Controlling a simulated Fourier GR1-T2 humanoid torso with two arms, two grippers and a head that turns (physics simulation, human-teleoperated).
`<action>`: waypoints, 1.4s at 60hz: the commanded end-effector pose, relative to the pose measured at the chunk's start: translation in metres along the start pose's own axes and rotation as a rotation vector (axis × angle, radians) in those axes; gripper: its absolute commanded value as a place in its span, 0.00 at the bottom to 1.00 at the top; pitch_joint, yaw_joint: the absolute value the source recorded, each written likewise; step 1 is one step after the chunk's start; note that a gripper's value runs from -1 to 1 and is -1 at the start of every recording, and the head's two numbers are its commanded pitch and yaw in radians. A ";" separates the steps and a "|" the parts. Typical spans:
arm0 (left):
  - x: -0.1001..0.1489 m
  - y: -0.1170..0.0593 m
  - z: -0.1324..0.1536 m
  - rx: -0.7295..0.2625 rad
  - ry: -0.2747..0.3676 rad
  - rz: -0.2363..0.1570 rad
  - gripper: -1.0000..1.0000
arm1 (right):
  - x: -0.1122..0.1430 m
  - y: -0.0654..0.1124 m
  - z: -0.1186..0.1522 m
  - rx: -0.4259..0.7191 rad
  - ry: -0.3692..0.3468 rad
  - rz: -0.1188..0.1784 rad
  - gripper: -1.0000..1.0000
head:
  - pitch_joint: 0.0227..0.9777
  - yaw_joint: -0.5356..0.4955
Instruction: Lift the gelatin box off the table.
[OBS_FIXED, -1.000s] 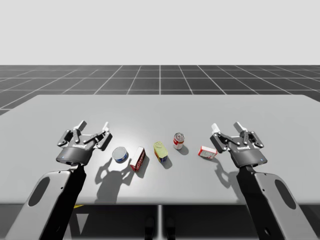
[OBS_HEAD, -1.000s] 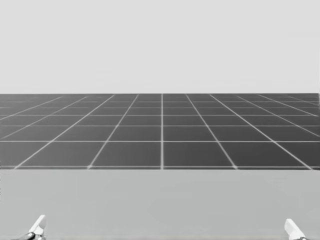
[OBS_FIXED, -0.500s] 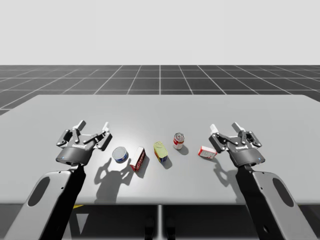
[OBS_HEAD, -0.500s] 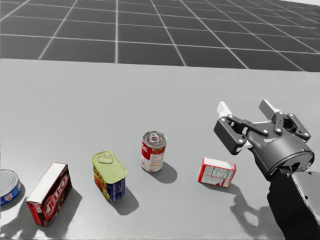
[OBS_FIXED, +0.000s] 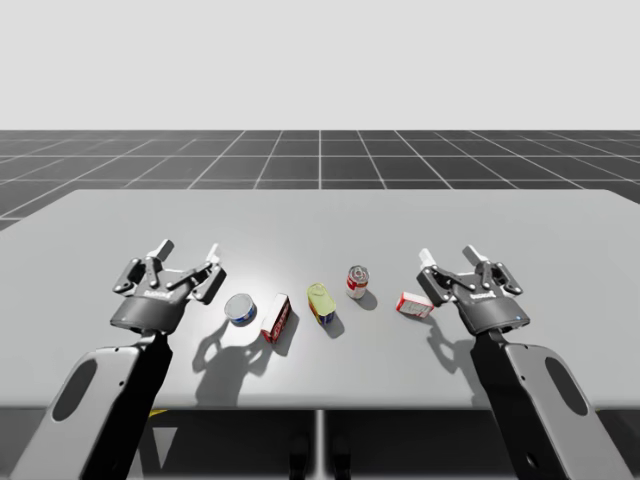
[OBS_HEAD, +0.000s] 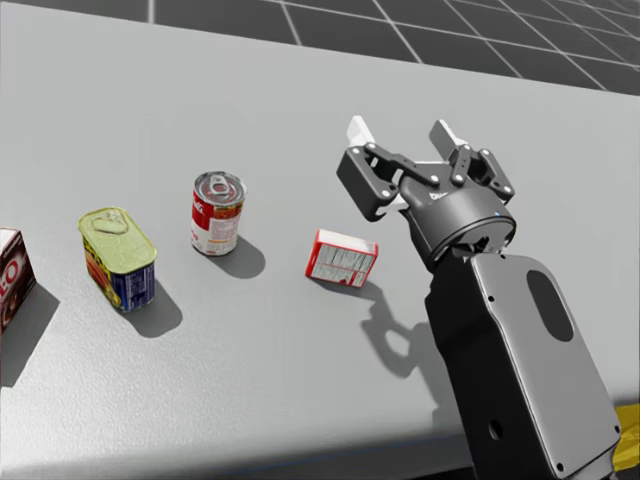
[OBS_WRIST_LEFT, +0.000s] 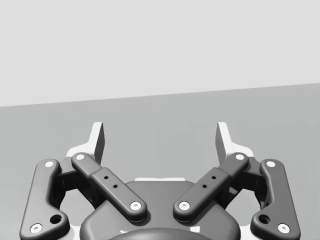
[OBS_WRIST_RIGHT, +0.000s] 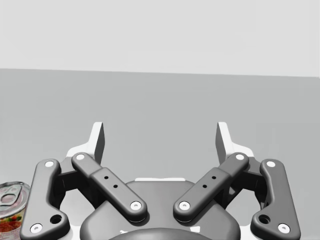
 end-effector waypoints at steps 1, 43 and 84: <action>0.006 -0.001 0.003 -0.004 -0.020 0.025 0.00 | 0.004 0.007 0.004 -0.008 0.015 -0.016 0.00 | 0.85 0.19; 0.003 -0.006 0.004 -0.014 -0.004 0.009 0.00 | -0.032 0.058 0.087 -0.201 0.140 -0.018 0.00 | 0.85 0.17; 0.001 -0.009 0.005 -0.013 -0.003 0.000 0.00 | -0.099 0.073 0.051 -0.322 0.277 0.029 0.00 | 0.85 0.17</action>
